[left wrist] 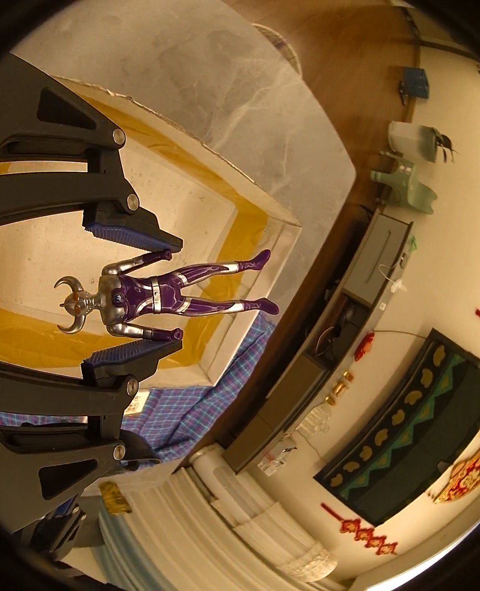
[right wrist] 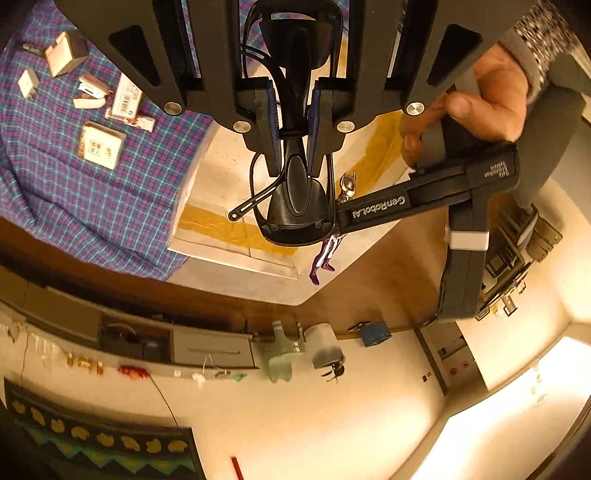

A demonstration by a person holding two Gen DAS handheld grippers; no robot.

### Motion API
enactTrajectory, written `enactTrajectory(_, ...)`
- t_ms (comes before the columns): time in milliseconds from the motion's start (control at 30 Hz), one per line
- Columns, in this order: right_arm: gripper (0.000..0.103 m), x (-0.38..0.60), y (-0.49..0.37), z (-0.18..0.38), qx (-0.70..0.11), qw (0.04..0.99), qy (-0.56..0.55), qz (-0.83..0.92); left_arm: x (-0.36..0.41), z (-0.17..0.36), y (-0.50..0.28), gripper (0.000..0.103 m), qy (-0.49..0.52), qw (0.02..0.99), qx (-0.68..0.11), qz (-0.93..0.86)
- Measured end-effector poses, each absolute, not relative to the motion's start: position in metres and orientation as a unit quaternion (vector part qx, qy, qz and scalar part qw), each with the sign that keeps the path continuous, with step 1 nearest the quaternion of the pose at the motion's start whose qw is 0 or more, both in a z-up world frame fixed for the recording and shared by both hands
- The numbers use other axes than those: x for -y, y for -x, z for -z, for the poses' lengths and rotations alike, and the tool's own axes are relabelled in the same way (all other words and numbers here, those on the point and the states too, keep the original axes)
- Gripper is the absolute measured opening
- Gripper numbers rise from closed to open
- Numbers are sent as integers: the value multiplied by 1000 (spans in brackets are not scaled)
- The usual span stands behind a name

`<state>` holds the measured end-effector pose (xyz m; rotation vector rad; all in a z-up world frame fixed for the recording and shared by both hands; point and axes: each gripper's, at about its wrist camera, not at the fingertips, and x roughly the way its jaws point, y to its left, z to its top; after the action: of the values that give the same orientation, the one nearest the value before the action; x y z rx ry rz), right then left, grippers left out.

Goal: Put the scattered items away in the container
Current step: 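Carry the figure and sunglasses with both tools over the white cardboard box, then open both tools to drop the figure and sunglasses into the box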

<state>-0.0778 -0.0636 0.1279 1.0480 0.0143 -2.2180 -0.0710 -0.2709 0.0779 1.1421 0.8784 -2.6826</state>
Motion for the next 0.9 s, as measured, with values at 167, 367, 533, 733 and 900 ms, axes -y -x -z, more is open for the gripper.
enactTrajectory(167, 15, 77, 115, -114, 0, 327, -427, 843, 283, -63, 91, 48, -390, 50, -313, 864)
enactTrajectory(367, 15, 92, 165, -91, 24, 313, -465, 828, 289, -46, 109, 48, -406, 49, -352, 842)
enactTrajectory(533, 15, 108, 200, -70, 7, 293, -487, 823, 287, -35, 127, 48, -424, 59, -359, 829)
enactTrajectory(733, 15, 118, 227, -48, -36, 268, -511, 816, 287, -18, 142, 48, -450, 70, -362, 813)
enactTrajectory(900, 16, 123, 234, -41, -68, 255, -512, 818, 284, -10, 145, 49, -463, 86, -347, 811)
